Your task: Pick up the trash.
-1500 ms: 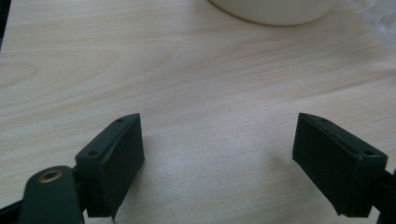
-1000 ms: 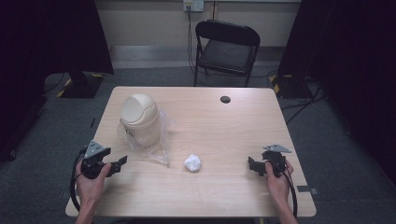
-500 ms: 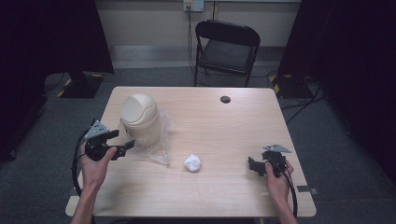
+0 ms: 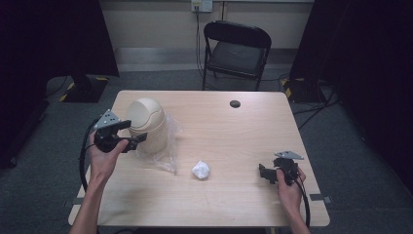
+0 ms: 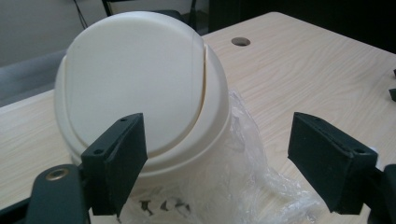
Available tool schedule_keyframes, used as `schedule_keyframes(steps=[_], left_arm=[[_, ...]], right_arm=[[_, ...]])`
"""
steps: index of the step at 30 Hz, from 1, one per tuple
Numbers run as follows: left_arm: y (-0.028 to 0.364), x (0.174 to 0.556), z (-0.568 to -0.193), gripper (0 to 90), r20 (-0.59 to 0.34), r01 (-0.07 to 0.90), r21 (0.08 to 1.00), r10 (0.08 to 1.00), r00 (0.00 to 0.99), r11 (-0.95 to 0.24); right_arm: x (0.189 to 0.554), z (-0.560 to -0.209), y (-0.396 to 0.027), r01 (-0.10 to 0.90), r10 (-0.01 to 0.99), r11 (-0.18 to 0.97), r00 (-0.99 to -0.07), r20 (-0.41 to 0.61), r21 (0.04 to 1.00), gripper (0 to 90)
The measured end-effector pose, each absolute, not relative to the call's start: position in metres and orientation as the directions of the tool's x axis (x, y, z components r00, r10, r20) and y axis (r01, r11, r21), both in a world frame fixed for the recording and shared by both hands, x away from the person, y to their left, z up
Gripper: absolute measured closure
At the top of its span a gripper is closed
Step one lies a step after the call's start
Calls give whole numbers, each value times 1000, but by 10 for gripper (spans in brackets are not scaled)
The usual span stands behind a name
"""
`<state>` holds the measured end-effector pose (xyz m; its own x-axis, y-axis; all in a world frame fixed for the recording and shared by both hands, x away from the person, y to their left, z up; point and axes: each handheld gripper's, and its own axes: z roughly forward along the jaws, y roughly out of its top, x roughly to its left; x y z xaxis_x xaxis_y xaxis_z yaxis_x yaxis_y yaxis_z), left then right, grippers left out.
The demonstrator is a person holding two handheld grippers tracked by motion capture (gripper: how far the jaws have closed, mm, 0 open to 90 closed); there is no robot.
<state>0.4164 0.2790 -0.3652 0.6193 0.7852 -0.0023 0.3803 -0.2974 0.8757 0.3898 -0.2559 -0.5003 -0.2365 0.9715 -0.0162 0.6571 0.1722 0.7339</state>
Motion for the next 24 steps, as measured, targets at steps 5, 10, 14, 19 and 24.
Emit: schedule_keyframes(steps=[5, 10, 14, 19, 24], left_arm=[[276, 433, -371, 172, -24, 414, 856, 777, 629, -309], [275, 440, -374, 163, -29, 422, 854, 780, 625, -306], [268, 448, -380, 156, -8, 434, 830, 771, 637, -350], [266, 455, -381, 155, -10, 449, 813, 762, 647, -370], [263, 463, -384, 158, -10, 469, 792, 760, 650, -391]], right_arm=[[390, -500, -256, 657, 972, 171, -236, -16, 734, 124], [390, -500, -256, 657, 972, 171, -236, -16, 734, 123], [390, -500, -256, 657, 972, 171, -236, -16, 734, 124], [390, -500, -256, 657, 972, 171, -236, -16, 734, 123], [390, -500, -256, 657, 972, 171, -236, -16, 734, 123]])
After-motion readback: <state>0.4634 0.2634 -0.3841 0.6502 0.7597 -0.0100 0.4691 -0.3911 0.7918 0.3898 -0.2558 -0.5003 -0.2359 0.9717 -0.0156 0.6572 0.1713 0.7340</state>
